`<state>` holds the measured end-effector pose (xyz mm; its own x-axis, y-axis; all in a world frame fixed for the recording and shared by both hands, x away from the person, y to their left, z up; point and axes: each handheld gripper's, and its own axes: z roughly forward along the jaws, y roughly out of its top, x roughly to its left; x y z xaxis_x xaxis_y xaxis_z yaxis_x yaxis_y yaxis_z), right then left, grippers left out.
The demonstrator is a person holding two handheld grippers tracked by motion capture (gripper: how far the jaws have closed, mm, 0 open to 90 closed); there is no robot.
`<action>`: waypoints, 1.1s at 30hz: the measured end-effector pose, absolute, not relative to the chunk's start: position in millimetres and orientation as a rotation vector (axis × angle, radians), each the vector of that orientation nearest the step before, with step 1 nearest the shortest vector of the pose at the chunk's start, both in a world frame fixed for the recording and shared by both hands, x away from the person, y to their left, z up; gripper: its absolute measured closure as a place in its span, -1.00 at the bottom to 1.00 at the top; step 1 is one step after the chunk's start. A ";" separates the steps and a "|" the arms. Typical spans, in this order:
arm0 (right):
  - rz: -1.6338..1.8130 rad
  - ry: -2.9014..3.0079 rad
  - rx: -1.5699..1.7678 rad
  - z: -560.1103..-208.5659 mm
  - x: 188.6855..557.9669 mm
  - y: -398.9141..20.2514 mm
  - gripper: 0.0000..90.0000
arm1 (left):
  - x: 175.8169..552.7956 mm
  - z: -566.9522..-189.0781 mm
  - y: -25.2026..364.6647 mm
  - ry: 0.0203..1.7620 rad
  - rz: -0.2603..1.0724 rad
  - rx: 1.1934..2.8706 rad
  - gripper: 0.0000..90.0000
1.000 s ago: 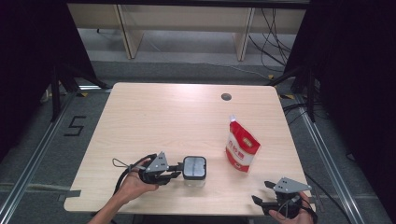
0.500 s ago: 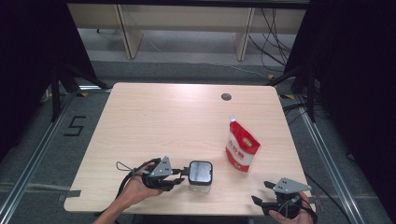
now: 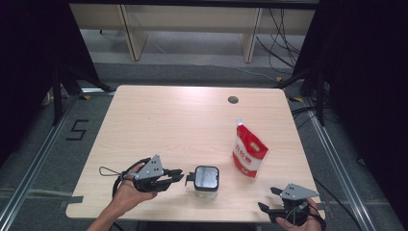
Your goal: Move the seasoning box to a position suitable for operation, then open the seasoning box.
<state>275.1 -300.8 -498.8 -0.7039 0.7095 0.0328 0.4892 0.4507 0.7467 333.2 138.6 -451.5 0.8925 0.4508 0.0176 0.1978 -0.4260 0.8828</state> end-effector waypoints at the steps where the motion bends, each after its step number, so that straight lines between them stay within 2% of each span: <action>1: 1.105 2.414 1.024 -498.8 275.0 -300.5 -0.38 | 332.8 -450.2 137.3 0.483 0.300 2.012 0.84; 18: 1.118 2.414 1.013 -499.5 275.6 -303.1 -0.37 | 333.5 -436.5 115.3 0.495 0.312 1.978 0.93; 33: 1.118 2.426 0.991 -499.0 275.5 -299.2 -0.37 | 334.1 -447.1 109.6 0.500 0.313 2.011 0.94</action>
